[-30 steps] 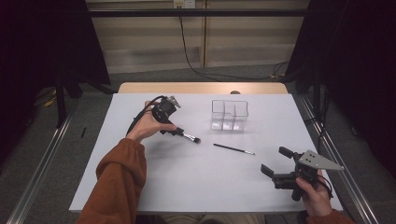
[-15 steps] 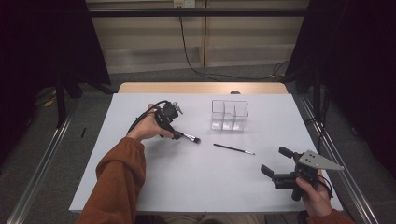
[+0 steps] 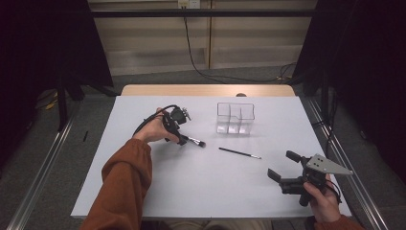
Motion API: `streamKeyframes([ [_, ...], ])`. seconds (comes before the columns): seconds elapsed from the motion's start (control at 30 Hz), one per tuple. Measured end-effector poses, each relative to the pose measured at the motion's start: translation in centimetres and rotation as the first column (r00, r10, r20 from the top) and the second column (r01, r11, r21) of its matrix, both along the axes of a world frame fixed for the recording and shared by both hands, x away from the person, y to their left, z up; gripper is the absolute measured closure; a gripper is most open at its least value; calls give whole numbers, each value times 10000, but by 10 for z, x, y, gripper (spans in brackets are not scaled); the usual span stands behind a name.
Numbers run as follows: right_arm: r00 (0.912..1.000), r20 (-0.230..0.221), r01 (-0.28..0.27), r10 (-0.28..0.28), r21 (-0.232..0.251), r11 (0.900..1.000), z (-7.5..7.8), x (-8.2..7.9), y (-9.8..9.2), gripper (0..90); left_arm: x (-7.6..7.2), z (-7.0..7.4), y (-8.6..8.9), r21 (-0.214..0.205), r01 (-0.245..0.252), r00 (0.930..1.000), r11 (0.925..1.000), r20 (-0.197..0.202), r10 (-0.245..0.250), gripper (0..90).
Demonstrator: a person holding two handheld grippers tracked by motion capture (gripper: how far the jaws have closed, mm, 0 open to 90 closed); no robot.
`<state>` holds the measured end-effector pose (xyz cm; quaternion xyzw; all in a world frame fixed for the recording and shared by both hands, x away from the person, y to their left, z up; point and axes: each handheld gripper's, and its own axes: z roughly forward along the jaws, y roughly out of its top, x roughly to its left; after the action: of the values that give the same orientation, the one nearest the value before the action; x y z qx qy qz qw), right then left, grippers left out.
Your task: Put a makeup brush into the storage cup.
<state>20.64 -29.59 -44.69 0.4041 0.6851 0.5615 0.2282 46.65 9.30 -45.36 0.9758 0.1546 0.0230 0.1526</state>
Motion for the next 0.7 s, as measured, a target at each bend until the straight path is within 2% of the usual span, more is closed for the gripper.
streamKeyframes([
  [0.07,10000,1,-19,19,-18,10000,0,0,0,0,0,-2,0,-171,-259,9996,9995,-122,257,300],
  [0.1,10000,3,-41,41,-14,10000,0,0,0,0,0,-2,-1,-243,-288,9994,9993,-185,284,305],
  [0.13,10000,8,-51,51,-27,10000,0,0,0,0,1,-2,-1,-256,-262,9991,9993,-350,253,354],
  [0.17,10000,8,-51,51,-27,10000,0,0,0,0,1,-2,-1,-261,-218,9990,9994,-404,207,354],
  [0.33,9999,-99,-51,50,-100,9999,-1,0,1,0,5,0,-1,115,138,9987,9998,-493,-132,391],
  [0.37,9999,-104,-109,108,-112,9999,-1,0,2,0,6,0,-2,163,141,9984,9998,-555,-132,444],
  [0.4,9999,-104,-109,108,-112,9999,-1,0,2,0,5,1,-3,191,18,9987,9998,-512,-8,444],
  [0.47,10000,-70,-59,59,-84,9999,-1,0,1,0,6,3,-4,400,258,9981,9989,-578,-234,546],
  [0.57,9999,-85,-73,73,-80,9999,-1,0,1,0,4,2,-5,293,116,9982,9995,-588,-99,595],
  [0.7,9999,-110,-84,82,-104,9999,-1,0,2,0,3,2,-6,358,223,9984,9991,-536,-203,661],
])
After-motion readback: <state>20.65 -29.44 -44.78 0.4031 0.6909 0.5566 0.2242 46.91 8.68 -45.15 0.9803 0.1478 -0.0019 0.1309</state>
